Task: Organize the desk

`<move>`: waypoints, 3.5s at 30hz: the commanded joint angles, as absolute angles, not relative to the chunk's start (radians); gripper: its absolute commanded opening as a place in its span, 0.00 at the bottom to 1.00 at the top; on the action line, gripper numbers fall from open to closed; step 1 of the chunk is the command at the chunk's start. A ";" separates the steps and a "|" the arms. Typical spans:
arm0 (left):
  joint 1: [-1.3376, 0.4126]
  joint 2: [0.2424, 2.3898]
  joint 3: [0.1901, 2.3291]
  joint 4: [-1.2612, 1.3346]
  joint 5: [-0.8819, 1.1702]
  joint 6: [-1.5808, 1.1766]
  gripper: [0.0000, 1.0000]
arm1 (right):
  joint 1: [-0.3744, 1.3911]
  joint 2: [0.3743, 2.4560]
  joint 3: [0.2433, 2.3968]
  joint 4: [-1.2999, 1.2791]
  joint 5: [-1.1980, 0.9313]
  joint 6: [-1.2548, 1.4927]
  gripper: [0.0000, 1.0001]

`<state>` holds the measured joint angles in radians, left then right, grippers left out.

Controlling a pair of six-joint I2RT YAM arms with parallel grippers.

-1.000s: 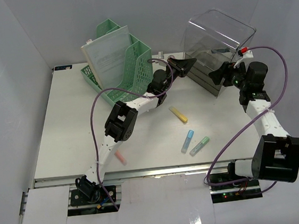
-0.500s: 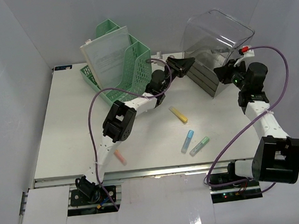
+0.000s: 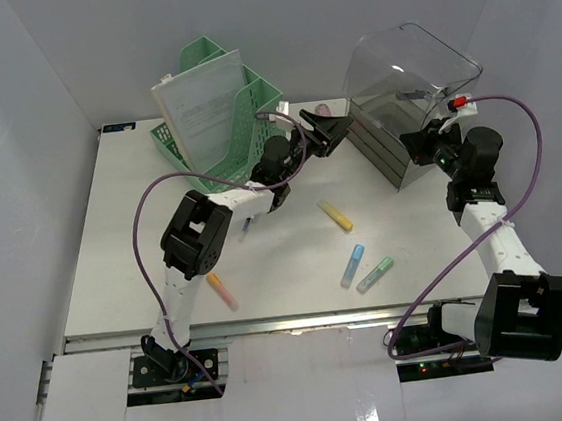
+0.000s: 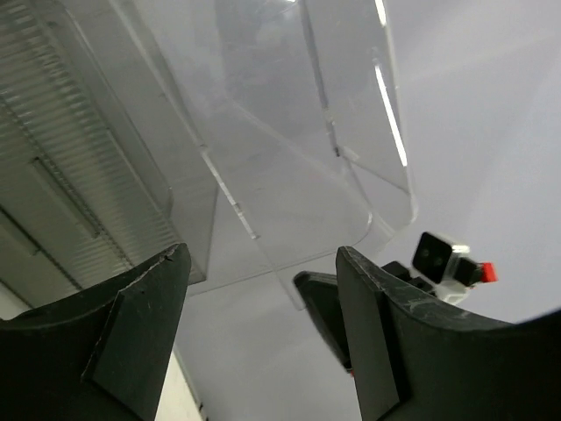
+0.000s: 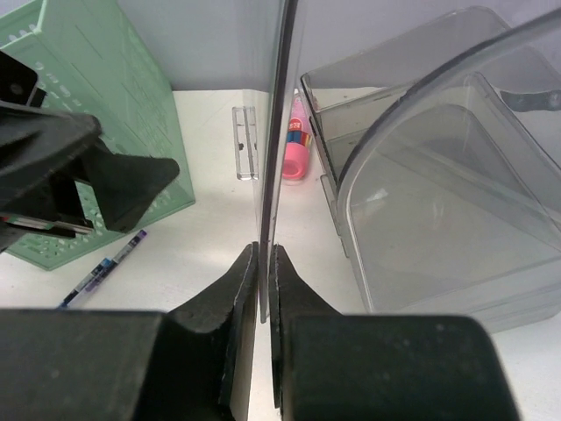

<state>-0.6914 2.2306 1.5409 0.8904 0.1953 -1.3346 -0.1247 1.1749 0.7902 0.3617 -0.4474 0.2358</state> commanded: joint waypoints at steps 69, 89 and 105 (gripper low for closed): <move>-0.718 2.885 2.457 0.264 -0.425 -0.278 0.62 | -0.258 0.985 0.706 0.453 -0.569 0.356 0.08; -0.704 2.709 2.177 0.367 -0.350 -0.252 0.00 | -0.268 0.982 0.688 0.471 -0.575 0.365 0.08; -0.670 2.722 2.175 0.448 -0.259 -0.219 0.94 | -0.271 0.968 0.685 0.474 -0.579 0.375 0.08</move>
<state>-0.7014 2.7116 2.0898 0.4245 -0.3006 -0.2361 -0.2562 1.0027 0.6720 0.3698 -0.6052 0.3741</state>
